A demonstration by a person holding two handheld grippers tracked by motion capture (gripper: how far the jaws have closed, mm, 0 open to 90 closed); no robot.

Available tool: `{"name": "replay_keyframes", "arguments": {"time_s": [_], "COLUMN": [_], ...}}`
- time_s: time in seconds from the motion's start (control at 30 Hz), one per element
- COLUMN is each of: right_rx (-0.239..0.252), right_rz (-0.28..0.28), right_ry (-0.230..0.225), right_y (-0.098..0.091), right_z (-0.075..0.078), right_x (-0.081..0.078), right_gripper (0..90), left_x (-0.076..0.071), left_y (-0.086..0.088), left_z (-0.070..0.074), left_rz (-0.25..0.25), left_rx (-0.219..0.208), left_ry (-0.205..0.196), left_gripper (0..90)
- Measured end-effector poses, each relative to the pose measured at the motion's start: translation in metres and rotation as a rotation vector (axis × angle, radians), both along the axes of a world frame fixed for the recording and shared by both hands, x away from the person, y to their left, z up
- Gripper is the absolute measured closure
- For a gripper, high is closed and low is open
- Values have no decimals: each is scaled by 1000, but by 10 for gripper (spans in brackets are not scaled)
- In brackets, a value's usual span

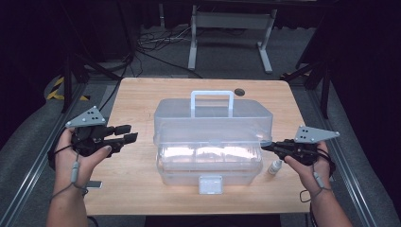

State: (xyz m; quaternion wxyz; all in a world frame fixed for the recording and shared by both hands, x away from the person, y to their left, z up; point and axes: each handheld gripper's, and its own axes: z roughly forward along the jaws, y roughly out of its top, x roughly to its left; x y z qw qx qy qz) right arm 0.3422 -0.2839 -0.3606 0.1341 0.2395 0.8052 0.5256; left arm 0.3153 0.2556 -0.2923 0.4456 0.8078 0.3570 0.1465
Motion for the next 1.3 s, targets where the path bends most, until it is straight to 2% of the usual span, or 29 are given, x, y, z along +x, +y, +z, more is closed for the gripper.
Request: {"name": "replay_keyframes", "arguments": {"time_s": [0.03,0.33,0.53,0.63,0.73,0.83,0.9,1.2,1.3], "right_rx": [0,2,11,10,11,13,12,15,16], "right_rz": [0,-9,-14,-16,-17,-20,-22,-21,-21], "right_ry": [-1,-6,8,5,4,1,-1,0,0], "right_y": [0,0,0,1,0,1,1,1,1], "right_z": [0,1,1,1,1,1,1,0,1], "right_x": [0,0,0,0,0,0,0,0,1], "right_gripper": [900,900,900,900,900,900,900,900,900], "left_x": [-2,-9,-20,-24,-23,-22,-22,-12,-9], "left_y": [1,4,-5,-10,-13,-17,-21,-46,-50], "left_z": [-1,-14,-24,-29,-33,-35,-36,-47,-48], "left_rz": [8,-18,-47,-76,-95,-109,-142,-203,-208], "left_rx": [4,-49,-50,-58,-76,-75,-88,-85,-99], "left_ry": [-7,16,10,25,32,48,69,77,82], "left_gripper": [605,610,623,625,629,636,672,719,744]}}
